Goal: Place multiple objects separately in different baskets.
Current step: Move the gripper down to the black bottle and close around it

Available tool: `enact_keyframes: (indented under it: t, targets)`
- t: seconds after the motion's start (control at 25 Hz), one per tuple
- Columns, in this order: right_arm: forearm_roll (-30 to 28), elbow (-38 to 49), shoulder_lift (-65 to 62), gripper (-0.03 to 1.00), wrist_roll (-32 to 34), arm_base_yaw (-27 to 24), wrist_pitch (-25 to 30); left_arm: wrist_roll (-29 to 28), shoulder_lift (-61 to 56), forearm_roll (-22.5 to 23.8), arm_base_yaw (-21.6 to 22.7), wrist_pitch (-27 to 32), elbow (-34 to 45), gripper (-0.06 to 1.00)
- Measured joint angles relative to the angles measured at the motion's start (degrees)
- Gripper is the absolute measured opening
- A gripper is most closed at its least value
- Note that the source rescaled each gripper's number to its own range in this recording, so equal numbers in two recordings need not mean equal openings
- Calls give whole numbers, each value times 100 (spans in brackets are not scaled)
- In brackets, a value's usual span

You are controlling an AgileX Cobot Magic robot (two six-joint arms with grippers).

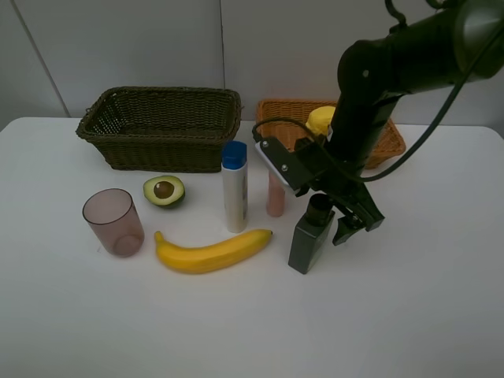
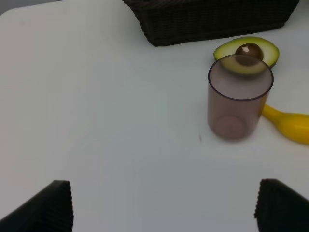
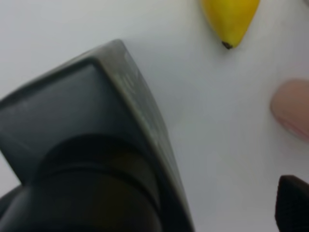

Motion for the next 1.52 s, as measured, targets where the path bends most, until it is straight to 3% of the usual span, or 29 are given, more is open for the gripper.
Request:
enact_keyframes:
  t: [0.4,1.24,1.52]
  targets:
    - [-27,0,14,98,508,0,147,0,0,0,0,0,0,100]
    - [142,0,-72,98,546,0,179,0,0,0,0,0,0,100]
    - [648,0,-77,98,304,5,179,0,0,0,0,0,0,100]
